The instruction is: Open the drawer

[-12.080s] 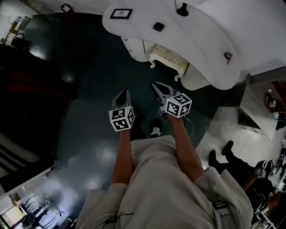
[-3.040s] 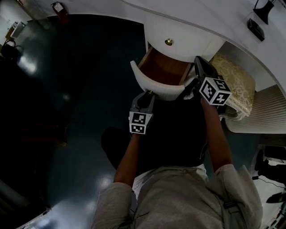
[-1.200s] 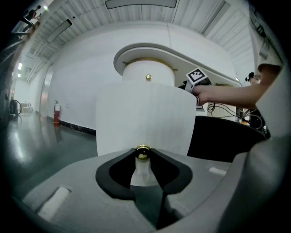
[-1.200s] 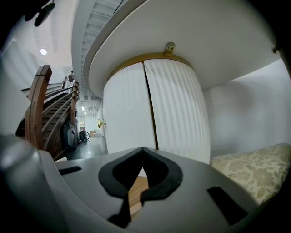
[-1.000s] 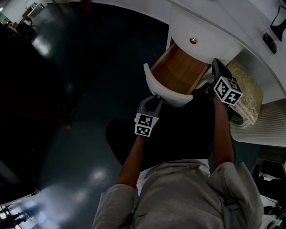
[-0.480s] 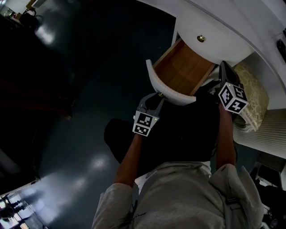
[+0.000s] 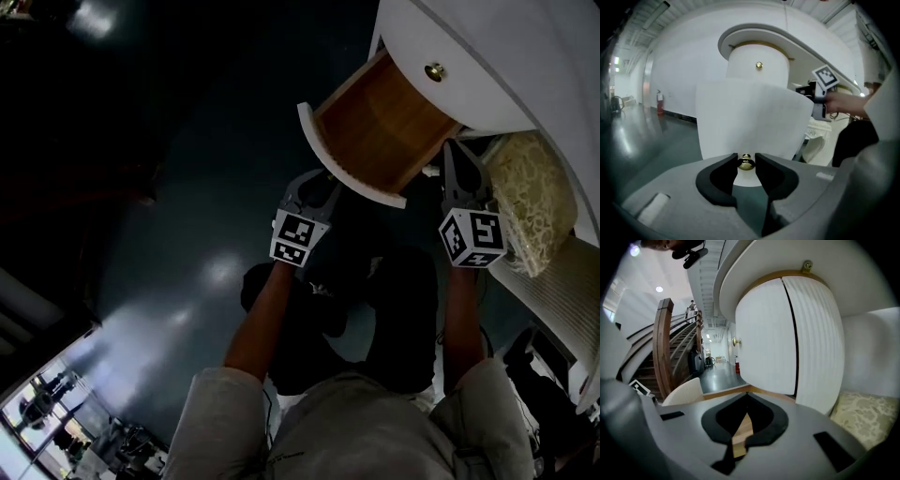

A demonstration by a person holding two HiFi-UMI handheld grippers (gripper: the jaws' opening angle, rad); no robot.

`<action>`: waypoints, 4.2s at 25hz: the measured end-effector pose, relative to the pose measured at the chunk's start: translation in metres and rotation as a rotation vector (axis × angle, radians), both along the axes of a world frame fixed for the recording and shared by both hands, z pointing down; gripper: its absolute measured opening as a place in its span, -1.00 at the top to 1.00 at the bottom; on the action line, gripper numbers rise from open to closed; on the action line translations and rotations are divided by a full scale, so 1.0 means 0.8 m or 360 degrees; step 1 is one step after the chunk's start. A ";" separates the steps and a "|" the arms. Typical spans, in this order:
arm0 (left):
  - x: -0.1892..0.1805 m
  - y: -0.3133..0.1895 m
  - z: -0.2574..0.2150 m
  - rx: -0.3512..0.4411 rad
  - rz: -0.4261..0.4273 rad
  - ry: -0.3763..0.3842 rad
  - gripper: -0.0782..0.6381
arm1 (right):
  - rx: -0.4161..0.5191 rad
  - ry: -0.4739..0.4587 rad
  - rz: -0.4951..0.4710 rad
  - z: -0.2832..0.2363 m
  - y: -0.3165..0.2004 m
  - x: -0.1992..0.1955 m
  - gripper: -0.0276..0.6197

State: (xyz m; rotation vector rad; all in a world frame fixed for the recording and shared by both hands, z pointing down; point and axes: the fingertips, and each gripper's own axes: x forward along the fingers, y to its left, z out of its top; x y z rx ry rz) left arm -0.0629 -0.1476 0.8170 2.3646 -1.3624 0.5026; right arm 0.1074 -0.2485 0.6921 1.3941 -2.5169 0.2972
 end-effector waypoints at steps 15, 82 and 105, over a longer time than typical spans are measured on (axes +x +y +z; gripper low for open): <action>-0.006 0.007 0.001 0.0052 -0.0027 -0.0052 0.48 | -0.0197 0.0077 -0.0079 -0.052 0.110 0.017 0.87; 0.001 0.228 -0.616 0.0026 -0.0191 -0.0054 0.50 | -0.0563 0.0142 0.0095 -0.410 0.328 -0.067 0.87; 0.001 0.242 -0.625 0.0164 -0.0231 -0.0074 0.75 | -0.0576 0.0116 0.0110 -0.398 0.334 -0.045 0.87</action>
